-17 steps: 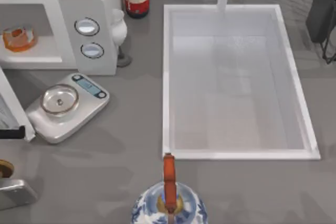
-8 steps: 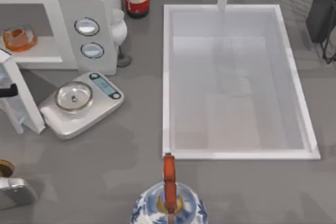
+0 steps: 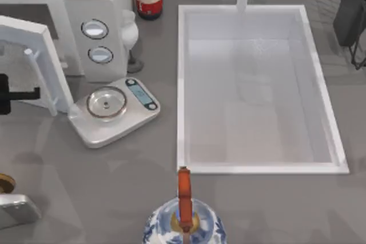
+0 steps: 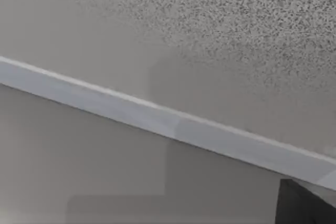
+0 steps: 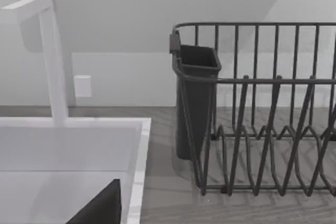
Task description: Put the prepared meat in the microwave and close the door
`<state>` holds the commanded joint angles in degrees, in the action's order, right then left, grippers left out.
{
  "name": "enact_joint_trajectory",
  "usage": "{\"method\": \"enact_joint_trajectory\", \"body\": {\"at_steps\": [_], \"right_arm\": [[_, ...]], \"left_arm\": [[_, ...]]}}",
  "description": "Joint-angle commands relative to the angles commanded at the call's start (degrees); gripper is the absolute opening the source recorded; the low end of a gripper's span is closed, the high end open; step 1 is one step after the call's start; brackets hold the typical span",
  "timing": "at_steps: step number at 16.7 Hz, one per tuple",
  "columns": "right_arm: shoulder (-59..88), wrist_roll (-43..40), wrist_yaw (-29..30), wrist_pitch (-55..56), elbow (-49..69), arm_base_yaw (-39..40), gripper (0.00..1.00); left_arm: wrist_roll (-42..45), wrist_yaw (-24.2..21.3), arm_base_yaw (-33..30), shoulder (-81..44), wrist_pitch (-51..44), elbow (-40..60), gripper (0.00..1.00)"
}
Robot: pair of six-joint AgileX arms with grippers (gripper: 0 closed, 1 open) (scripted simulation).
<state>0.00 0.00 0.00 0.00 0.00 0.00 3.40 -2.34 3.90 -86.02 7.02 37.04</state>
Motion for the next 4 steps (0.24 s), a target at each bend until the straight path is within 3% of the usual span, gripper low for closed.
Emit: {"method": "enact_joint_trajectory", "body": {"at_steps": [4], "right_arm": [[0.0, 0.0, 0.0, 0.0, 0.0, 0.0, 1.0]], "left_arm": [[0.6, 0.9, -1.2, -3.0, 0.0, 1.5, 0.0]]}}
